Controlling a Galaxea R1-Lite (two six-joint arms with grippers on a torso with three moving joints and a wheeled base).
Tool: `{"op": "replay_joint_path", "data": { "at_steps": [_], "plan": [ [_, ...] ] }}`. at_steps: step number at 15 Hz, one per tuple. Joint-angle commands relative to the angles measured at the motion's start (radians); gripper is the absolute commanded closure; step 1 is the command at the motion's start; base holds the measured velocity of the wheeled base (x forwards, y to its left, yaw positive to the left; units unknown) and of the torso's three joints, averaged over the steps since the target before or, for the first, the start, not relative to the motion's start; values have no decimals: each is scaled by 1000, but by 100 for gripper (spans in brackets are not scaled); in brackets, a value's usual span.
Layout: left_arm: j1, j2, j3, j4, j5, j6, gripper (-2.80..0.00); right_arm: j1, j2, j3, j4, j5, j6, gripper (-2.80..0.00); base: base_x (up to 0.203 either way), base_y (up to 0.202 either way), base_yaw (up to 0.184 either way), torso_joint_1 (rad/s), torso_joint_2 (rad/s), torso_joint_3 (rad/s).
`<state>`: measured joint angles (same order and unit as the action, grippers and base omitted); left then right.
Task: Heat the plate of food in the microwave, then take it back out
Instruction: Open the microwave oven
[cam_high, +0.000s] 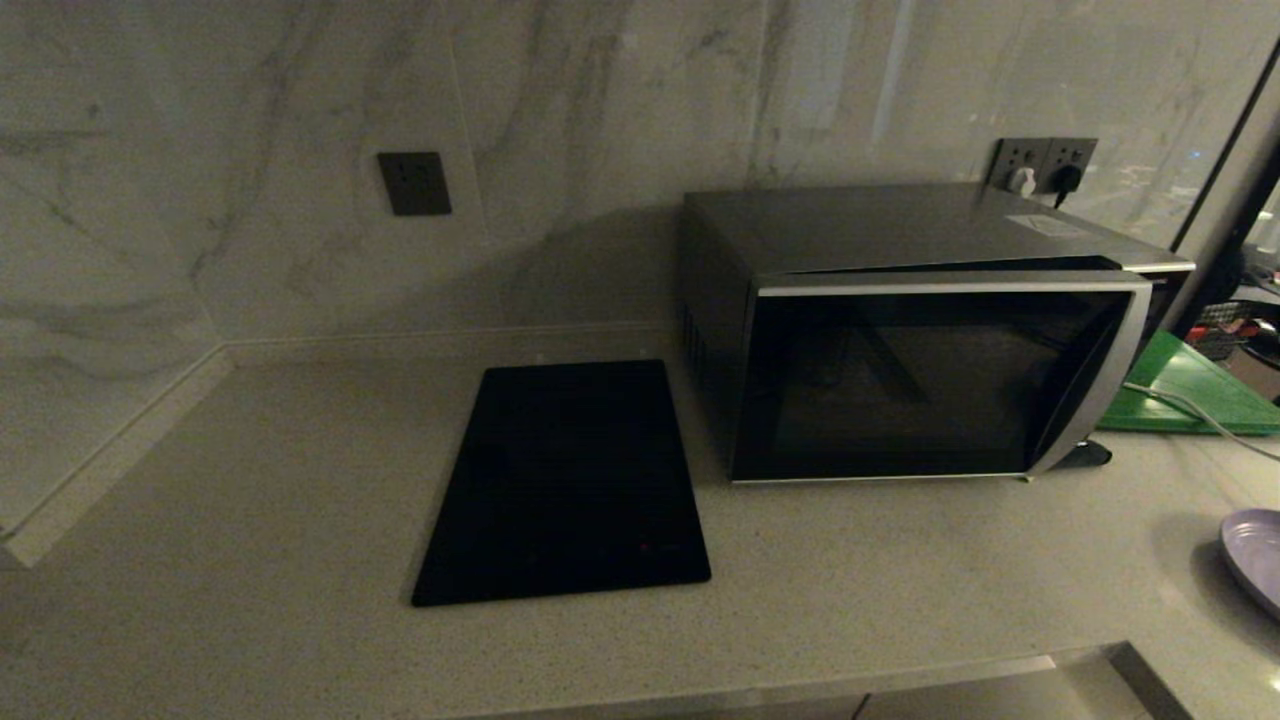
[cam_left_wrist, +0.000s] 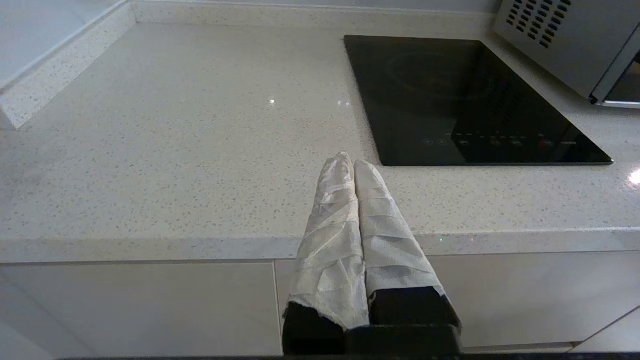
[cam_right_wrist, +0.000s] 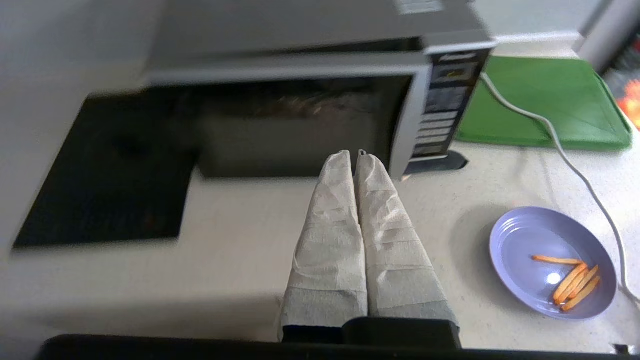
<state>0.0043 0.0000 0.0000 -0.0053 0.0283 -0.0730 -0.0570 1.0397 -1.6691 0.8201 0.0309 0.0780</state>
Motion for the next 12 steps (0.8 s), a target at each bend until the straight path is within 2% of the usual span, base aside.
{"op": "replay_joint_path", "data": {
  "at_steps": [1, 4, 8, 10, 12],
  "plan": [
    [0, 2, 0, -1, 1, -1, 0, -3, 253, -118, -30, -88, 73, 0, 0, 0, 0, 0, 0, 0],
    [0, 2, 0, -1, 1, -1, 0, -3, 506, -256, -94, -213, 167, 0, 0, 0, 0, 0, 0, 0],
    [0, 2, 0, -1, 1, -1, 0, 10, 680, -293, -118, -218, 55, 0, 0, 0, 0, 0, 0, 0],
    [0, 2, 0, -1, 1, -1, 0, 12, 735, -302, -124, -216, 33, 0, 0, 0, 0, 0, 0, 0],
    [0, 2, 0, -1, 1, -1, 0, 11, 787, -303, -190, -249, 26, 0, 0, 0, 0, 0, 0, 0]
  ]
}}
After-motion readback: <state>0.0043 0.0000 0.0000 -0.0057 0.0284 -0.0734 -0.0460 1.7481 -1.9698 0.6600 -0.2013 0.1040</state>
